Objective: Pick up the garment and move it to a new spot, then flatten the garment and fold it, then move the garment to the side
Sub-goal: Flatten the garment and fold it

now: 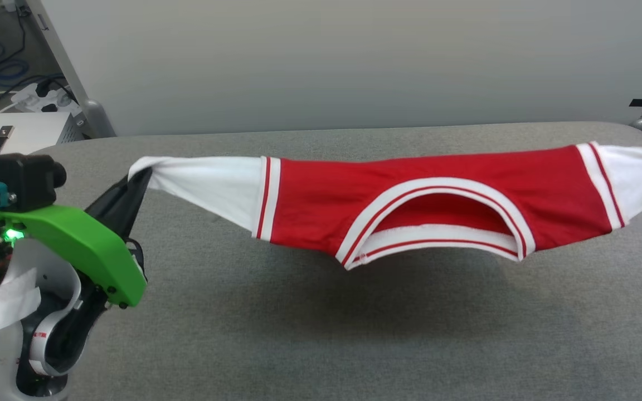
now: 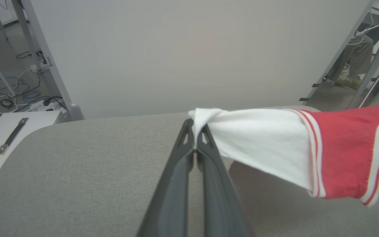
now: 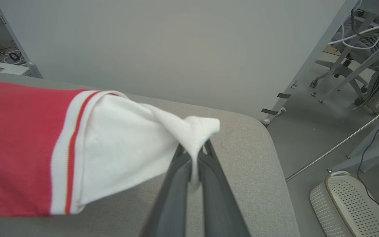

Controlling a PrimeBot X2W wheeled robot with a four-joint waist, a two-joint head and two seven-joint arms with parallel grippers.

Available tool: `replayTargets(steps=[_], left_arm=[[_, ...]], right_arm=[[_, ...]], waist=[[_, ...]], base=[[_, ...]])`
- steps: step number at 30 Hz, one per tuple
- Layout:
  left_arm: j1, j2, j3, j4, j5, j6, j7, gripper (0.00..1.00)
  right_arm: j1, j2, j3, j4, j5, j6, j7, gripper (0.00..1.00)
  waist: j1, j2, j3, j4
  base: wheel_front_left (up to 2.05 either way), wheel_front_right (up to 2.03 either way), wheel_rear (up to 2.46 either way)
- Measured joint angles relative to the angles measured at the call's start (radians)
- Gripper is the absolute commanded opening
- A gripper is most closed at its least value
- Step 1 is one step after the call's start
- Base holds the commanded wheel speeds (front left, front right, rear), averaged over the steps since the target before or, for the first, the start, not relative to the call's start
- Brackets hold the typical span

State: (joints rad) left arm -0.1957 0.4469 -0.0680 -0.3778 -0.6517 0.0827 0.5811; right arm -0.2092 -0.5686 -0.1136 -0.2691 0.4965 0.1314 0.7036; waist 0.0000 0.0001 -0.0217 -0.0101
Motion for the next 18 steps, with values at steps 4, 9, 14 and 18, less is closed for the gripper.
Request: replayTargets(steps=[4, 9, 14, 18], left_arm=[[-0.049, 0.01, 0.012, -0.035, 0.013, -0.001, -0.024, 0.0], [-0.112, 0.007, 0.04, -0.068, 0.011, 0.001, -0.053, 0.0], [-0.19, 0.007, 0.054, -0.072, 0.007, 0.001, -0.072, 0.0], [-0.265, 0.02, 0.067, -0.03, -0.008, -0.007, -0.075, 0.0]], right_arm=[[-0.074, -0.018, -0.007, -0.004, 0.011, 0.0, -0.023, 0.0], [-0.171, -0.029, -0.008, 0.013, 0.019, 0.0, -0.062, 0.0], [-0.271, -0.03, 0.003, 0.054, 0.039, 0.0, -0.098, 0.0], [-0.375, -0.021, 0.019, 0.103, 0.041, 0.0, -0.126, 0.0]], waist=[[0.0, 0.0, 0.001, -0.008], [0.0, 0.0, 0.015, -0.015], [0.0, 0.0, 0.046, -0.019], [0.0, 0.0, 0.087, -0.021]], base=[[0.0, 0.0, 0.0], [0.0, 0.0, 0.0], [0.0, 0.0, 0.0], [0.0, 0.0, 0.0]])
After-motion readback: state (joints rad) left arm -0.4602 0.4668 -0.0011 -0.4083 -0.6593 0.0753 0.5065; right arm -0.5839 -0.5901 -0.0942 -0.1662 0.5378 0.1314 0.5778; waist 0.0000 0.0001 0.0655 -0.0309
